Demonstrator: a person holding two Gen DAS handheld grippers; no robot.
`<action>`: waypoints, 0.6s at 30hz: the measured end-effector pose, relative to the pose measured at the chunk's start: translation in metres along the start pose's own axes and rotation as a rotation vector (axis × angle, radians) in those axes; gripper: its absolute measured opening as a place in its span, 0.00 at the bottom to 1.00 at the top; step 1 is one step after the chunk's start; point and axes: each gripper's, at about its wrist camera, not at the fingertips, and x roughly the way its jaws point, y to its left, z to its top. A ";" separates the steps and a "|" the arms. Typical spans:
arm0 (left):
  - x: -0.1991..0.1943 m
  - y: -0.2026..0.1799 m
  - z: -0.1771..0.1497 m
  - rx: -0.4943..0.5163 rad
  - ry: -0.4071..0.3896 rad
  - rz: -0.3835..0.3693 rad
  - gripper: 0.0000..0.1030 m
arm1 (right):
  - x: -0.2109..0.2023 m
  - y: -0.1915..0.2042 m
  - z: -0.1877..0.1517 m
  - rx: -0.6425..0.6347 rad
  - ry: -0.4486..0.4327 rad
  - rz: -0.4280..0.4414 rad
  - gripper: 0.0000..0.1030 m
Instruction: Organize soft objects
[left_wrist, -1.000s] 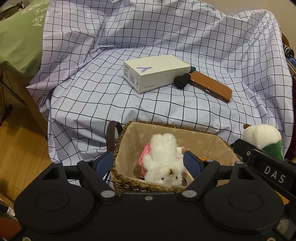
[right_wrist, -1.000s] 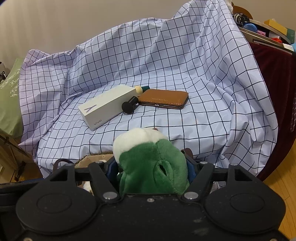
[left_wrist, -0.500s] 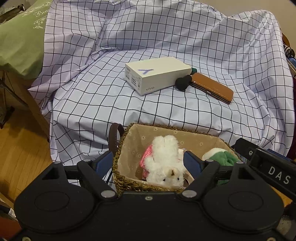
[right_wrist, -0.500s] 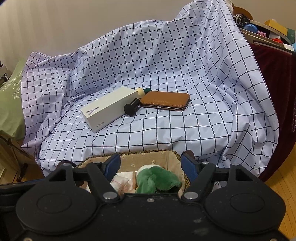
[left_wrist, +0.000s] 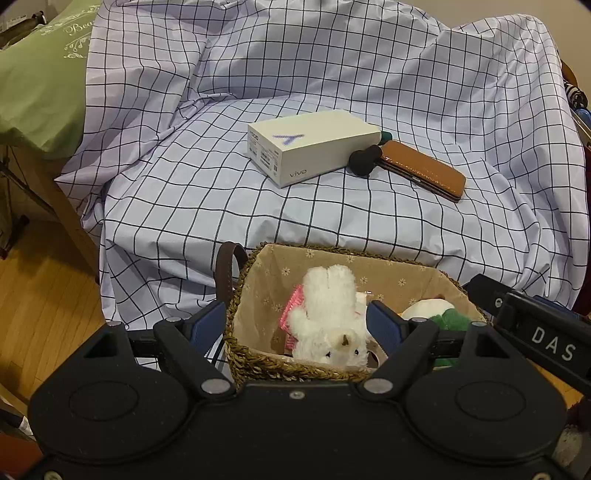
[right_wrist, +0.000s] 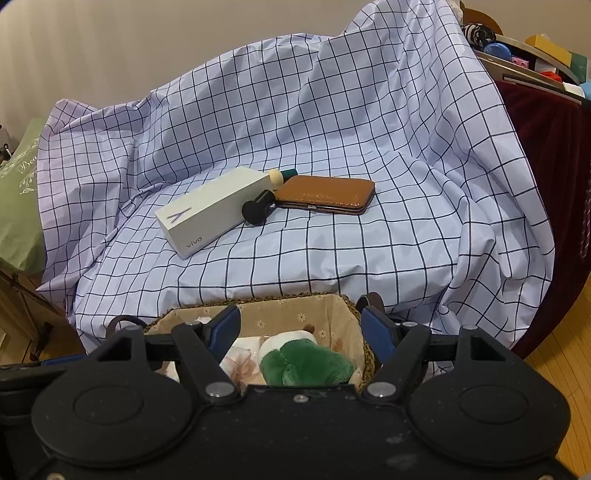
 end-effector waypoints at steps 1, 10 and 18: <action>0.000 0.000 0.000 0.001 -0.004 0.004 0.77 | 0.000 0.000 0.000 -0.002 0.001 -0.001 0.70; -0.004 0.003 0.001 -0.010 -0.037 0.032 0.82 | 0.003 -0.001 -0.001 -0.004 0.015 -0.009 0.70; -0.003 0.002 0.000 -0.011 -0.040 0.047 0.88 | 0.006 -0.004 -0.003 0.000 0.027 -0.017 0.71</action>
